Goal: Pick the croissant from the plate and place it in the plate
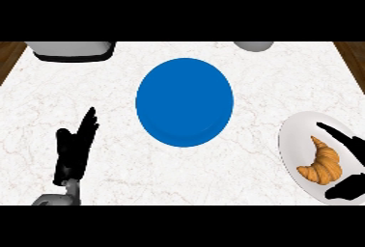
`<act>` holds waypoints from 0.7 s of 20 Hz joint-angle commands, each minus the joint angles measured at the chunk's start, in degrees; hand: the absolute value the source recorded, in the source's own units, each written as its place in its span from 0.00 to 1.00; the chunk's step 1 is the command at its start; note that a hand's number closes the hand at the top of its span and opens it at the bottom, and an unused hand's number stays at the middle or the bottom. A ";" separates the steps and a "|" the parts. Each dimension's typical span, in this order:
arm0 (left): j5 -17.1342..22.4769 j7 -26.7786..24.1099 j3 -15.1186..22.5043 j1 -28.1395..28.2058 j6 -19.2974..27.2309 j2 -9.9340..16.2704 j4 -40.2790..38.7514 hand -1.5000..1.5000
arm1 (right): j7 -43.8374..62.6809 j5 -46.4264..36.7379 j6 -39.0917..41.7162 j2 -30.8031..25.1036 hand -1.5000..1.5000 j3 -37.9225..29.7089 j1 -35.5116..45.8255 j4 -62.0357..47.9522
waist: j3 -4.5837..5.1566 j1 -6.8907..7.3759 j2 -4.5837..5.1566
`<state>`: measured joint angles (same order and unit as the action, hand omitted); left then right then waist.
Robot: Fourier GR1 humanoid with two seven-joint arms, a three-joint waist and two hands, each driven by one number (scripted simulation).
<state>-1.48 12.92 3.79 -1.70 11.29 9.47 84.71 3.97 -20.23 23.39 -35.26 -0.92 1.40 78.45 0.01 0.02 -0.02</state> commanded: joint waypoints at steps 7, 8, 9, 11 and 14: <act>-1.61 -2.92 -1.16 1.62 -1.22 -2.02 -1.45 0.50 | -8.45 -7.93 0.68 0.99 1.00 -1.03 -0.54 -2.80 | 0.00 -0.10 -0.03; -1.65 2.14 -0.77 0.68 -1.07 -2.02 2.17 0.50 | -9.92 -9.92 -1.23 1.77 1.00 -1.39 2.25 -6.51 | -0.01 0.07 -0.01; -0.29 1.03 -2.22 2.95 -3.46 0.03 3.44 0.50 | -9.11 -11.18 -3.55 3.78 1.00 -0.84 2.74 -6.60 | -0.01 0.16 -0.01; -3.07 -1.02 -1.05 -0.84 -0.73 -3.06 -3.19 0.50 | -11.92 -11.47 -4.06 2.50 1.00 -2.20 -1.72 -3.66 | 0.00 -0.25 0.00; -1.11 1.74 -2.89 -1.32 -3.26 -1.35 0.41 0.50 | -11.82 -13.14 -2.72 1.45 1.00 -3.96 3.96 -7.42 | -0.01 0.03 0.01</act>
<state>-2.72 12.58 1.46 -1.85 8.93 7.96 83.96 -6.30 -31.43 20.45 -32.67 -3.31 3.85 71.93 0.06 0.03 -0.05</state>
